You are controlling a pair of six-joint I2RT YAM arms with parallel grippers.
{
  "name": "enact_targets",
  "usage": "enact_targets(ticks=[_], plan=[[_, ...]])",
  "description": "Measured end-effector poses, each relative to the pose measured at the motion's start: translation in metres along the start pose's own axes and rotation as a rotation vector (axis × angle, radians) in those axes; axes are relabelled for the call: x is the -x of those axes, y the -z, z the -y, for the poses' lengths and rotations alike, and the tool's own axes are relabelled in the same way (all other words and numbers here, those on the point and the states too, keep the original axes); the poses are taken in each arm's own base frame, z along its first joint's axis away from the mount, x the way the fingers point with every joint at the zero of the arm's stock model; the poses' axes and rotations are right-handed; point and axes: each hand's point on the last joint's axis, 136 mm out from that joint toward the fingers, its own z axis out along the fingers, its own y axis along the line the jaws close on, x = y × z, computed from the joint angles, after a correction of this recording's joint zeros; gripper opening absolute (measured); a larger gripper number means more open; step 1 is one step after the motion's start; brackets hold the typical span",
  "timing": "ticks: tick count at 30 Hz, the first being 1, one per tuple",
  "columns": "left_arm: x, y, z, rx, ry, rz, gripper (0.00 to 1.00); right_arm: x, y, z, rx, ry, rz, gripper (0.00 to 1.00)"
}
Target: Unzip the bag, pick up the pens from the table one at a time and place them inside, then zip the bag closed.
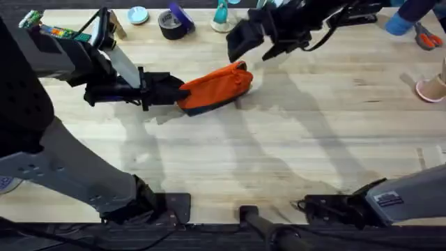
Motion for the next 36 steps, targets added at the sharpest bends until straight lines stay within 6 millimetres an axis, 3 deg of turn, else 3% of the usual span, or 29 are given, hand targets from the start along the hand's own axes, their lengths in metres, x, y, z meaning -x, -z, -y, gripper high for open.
enact_targets(ticks=[9, 18, 22, 36], plan=[[0.0, 0.0, 0.0, 0.0, 0.004, 0.0, 0.041, -0.014, -0.009, 0.008, -0.272, -0.064, -0.003, 0.996], [0.0, 0.0, -0.001, 0.003, -0.001, 0.0, 0.041, -0.031, -0.022, 0.023, -0.373, -0.154, -0.021, 0.997], [0.0, 0.0, -0.002, 0.005, 0.005, 0.0, 0.041, -0.03, -0.022, 0.024, -0.381, -0.16, -0.011, 0.996], [0.0, 0.0, -0.002, 0.005, 0.01, 0.0, 0.041, -0.039, -0.034, -0.014, -0.383, -0.046, -0.003, 0.997]])
